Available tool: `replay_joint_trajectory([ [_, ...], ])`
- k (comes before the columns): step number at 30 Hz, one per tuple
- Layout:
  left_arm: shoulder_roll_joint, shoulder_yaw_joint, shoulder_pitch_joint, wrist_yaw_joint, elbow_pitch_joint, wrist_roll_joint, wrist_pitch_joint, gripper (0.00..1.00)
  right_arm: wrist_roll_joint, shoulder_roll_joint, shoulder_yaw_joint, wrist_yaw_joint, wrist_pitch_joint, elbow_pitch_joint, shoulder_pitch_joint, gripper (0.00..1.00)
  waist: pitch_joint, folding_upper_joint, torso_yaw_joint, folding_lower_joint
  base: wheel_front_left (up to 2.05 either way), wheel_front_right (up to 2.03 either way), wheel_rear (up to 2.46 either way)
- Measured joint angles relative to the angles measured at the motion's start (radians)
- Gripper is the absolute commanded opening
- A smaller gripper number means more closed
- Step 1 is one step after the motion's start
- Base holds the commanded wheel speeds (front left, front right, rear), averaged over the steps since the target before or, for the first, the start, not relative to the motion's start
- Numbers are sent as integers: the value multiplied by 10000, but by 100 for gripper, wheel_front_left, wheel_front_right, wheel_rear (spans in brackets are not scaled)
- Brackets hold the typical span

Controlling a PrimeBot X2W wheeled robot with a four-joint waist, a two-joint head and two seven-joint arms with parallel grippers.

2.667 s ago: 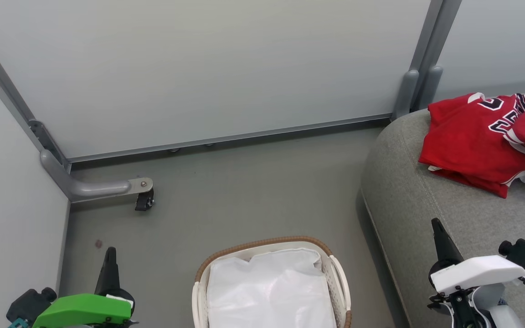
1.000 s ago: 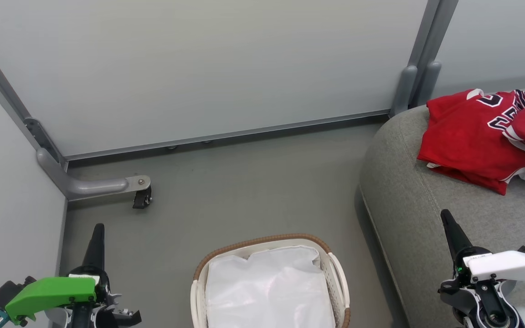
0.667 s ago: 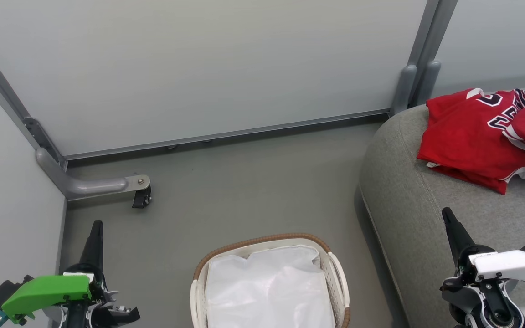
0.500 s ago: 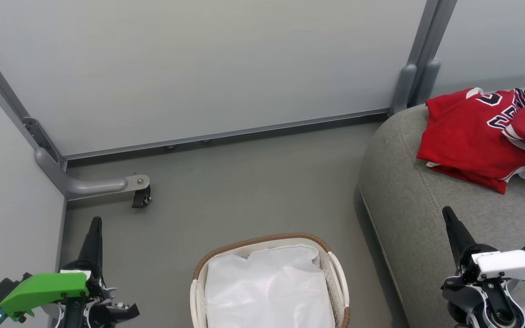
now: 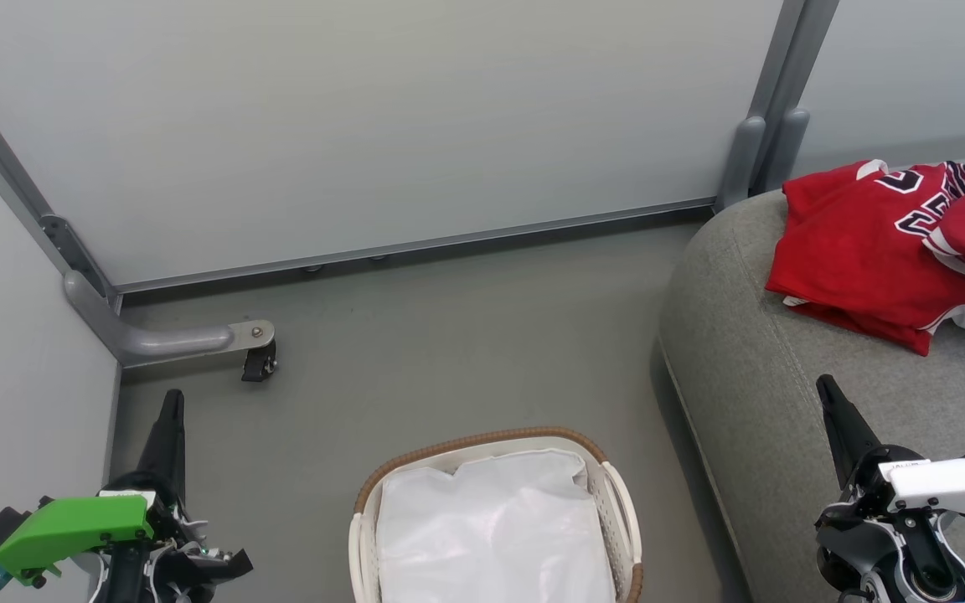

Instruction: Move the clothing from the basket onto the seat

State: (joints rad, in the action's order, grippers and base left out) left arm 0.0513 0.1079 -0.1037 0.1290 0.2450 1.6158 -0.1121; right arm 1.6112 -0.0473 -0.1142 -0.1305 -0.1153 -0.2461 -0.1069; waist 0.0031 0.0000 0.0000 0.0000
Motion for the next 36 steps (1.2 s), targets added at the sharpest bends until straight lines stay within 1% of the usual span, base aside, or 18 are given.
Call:
replay_joint_trajectory([
  [36, -4, 31, 0, 0, 0, 0, -10, 0, 0, 0, 0, 0, 0, 4, -1, 0, 0, 0, 0, 0, 0, 0, 0],
])
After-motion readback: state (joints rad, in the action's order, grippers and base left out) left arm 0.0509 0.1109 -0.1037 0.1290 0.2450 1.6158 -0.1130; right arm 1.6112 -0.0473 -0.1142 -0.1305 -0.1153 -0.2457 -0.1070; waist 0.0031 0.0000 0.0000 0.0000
